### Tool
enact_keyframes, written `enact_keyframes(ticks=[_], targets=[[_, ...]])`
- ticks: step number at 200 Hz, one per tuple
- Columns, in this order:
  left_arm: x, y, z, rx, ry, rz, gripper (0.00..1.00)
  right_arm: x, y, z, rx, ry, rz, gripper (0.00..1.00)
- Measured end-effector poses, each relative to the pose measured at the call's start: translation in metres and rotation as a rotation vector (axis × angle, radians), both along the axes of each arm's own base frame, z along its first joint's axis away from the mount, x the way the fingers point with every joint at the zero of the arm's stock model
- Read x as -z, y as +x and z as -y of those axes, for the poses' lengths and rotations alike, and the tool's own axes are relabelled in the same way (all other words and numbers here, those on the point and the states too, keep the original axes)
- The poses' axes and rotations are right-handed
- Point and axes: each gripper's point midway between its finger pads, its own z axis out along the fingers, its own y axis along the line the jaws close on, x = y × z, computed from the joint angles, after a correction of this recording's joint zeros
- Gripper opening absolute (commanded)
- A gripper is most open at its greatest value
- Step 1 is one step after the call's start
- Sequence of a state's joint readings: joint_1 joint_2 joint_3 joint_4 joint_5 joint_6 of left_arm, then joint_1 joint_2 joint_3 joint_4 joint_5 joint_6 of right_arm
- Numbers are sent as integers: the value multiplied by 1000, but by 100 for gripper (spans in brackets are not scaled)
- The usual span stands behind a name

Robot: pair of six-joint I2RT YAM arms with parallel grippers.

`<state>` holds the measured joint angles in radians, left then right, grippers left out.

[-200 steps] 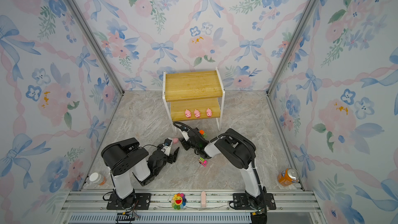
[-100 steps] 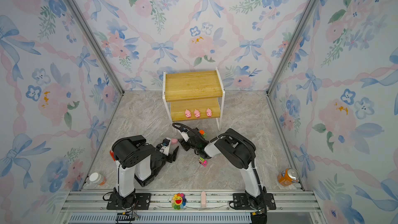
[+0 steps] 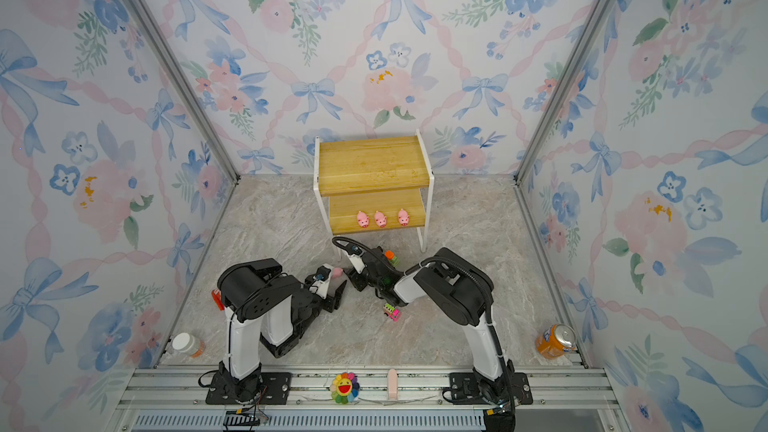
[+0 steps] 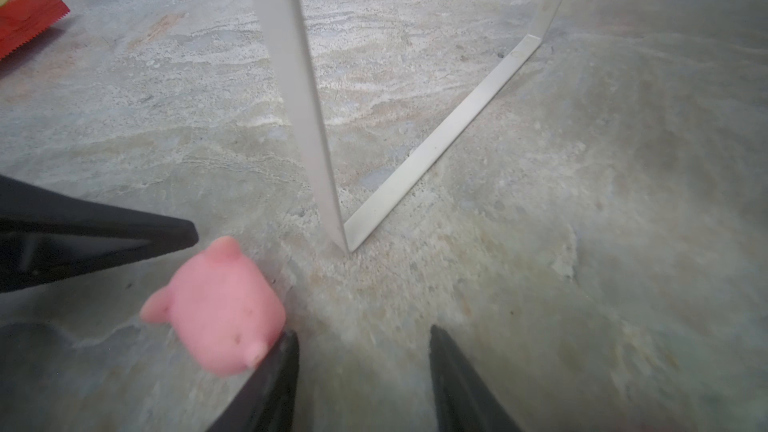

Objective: Place and organize the plastic toys onto the shelf

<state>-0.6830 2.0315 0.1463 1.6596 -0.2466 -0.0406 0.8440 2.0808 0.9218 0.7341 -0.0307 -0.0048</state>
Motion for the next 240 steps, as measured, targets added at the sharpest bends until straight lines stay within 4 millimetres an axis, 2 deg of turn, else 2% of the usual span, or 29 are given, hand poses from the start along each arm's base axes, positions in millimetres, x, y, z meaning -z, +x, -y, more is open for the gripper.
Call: enact_keyframes(ticks=[65, 240], targets=[[2, 2, 5, 15, -9, -6, 70, 0, 3, 3, 4, 2, -3, 53], [4, 3, 2, 23, -4, -12, 37, 0, 3, 3, 3, 1, -6, 53]])
